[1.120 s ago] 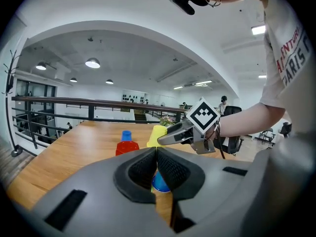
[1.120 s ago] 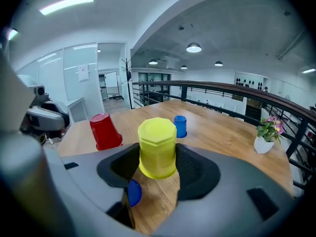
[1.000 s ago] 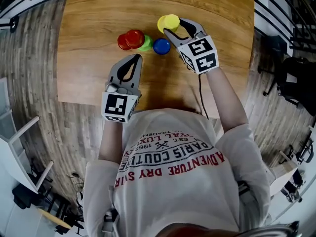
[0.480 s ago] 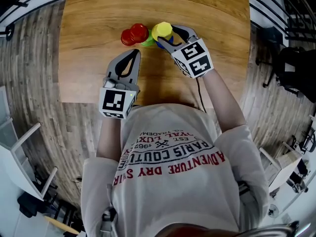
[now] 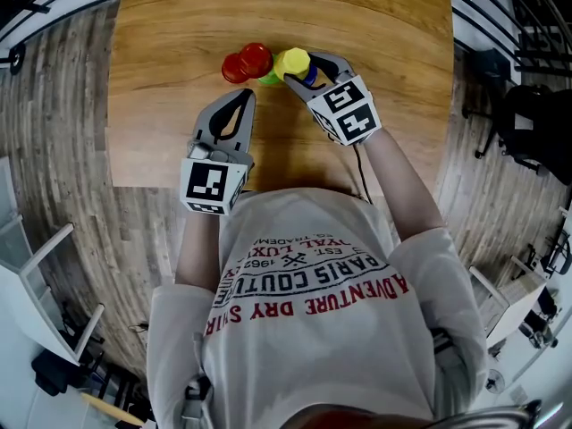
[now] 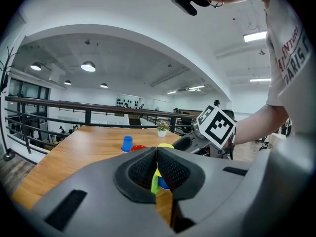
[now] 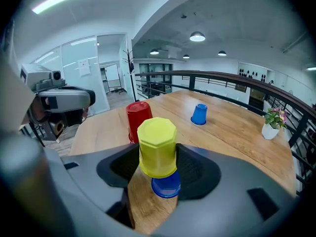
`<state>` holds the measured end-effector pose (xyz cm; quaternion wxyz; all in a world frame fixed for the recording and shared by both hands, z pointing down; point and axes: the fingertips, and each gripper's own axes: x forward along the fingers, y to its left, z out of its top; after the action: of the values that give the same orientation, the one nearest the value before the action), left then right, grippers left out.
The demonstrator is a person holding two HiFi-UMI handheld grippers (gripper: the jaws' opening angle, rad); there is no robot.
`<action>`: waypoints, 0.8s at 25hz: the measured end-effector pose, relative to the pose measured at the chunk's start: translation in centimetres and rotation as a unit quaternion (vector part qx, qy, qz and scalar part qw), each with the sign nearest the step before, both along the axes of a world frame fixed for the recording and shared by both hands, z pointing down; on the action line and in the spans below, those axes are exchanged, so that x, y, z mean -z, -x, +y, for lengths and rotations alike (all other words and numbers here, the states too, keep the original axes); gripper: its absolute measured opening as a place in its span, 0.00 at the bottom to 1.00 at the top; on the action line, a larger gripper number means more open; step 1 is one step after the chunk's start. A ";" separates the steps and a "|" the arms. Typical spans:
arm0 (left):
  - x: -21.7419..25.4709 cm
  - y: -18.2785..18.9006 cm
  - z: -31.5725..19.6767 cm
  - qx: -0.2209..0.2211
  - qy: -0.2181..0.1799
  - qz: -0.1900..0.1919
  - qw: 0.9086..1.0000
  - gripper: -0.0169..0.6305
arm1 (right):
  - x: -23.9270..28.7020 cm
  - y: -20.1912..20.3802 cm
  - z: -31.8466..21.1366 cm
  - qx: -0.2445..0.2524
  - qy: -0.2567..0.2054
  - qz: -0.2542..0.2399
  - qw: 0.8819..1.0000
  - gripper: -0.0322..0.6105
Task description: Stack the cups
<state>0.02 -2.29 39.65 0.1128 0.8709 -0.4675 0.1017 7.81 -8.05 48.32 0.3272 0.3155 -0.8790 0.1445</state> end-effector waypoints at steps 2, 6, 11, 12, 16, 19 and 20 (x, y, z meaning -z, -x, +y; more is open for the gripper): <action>-0.1 0.0 0.1 0.001 0.002 0.000 1.000 0.05 | 0.0 0.1 -0.1 -0.004 -0.002 -0.005 1.000 0.43; -0.1 0.2 0.1 0.006 0.002 0.000 1.000 0.05 | -0.1 0.4 0.0 0.000 0.002 -0.013 1.000 0.44; 0.1 0.1 -0.2 0.007 -0.002 -0.002 1.000 0.05 | 0.5 0.5 0.6 0.006 0.007 -0.033 0.999 0.51; 0.3 0.1 -0.3 0.009 -0.005 -0.002 1.000 0.05 | 0.7 0.2 0.7 0.003 0.005 -0.037 0.999 0.51; 1.4 0.3 -1.5 0.022 -0.023 0.001 0.999 0.05 | 2.4 -1.1 0.4 -0.022 0.001 -0.063 0.998 0.52; 2.2 0.2 -2.4 0.027 -0.034 0.000 0.999 0.05 | 4.7 -1.6 -0.5 -0.034 -0.018 -0.084 0.996 0.52; 2.4 0.2 -2.7 0.029 -0.036 0.000 0.999 0.05 | 5.5 -1.7 -0.9 -0.034 -0.026 -0.088 0.995 0.52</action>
<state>-0.19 -4.95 37.21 0.0840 0.8605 -0.4959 0.0815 9.48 -8.92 42.82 0.2348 0.3398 -0.8965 0.1602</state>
